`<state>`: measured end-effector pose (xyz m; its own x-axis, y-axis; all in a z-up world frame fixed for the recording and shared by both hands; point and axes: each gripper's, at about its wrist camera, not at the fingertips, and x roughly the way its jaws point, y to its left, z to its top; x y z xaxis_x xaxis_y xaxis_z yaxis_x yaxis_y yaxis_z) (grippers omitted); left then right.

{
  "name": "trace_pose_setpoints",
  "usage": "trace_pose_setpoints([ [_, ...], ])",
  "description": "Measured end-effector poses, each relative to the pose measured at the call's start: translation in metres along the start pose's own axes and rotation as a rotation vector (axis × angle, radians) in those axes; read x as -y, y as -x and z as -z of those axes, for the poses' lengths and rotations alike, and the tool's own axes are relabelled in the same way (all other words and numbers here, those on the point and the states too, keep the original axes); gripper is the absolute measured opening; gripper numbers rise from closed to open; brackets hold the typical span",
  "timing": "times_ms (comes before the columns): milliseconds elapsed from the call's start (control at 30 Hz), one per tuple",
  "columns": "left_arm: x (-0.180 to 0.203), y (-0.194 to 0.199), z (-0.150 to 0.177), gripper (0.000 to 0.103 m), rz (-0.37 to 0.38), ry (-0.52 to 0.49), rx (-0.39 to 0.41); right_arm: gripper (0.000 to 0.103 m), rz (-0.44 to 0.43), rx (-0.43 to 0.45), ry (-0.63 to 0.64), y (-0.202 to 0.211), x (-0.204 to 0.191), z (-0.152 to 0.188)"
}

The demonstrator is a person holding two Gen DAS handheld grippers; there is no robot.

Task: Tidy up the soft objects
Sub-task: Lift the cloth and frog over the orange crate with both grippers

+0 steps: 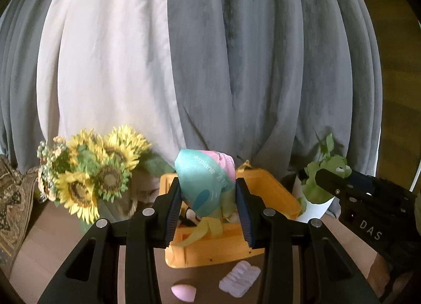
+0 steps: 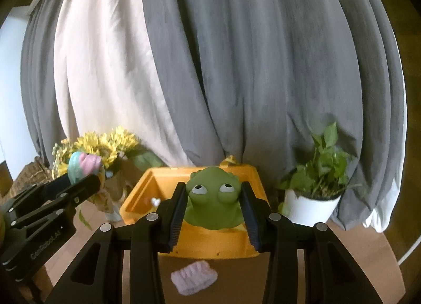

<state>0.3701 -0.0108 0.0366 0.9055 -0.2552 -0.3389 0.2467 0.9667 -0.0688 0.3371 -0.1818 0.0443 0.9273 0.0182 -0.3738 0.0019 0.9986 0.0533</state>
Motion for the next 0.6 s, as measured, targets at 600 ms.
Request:
trace_pose_setpoints([
  [600,-0.006,-0.05,-0.022,0.039,0.01,-0.003,0.0,0.042,0.019,0.031,-0.004,-0.04,-0.001,-0.027],
])
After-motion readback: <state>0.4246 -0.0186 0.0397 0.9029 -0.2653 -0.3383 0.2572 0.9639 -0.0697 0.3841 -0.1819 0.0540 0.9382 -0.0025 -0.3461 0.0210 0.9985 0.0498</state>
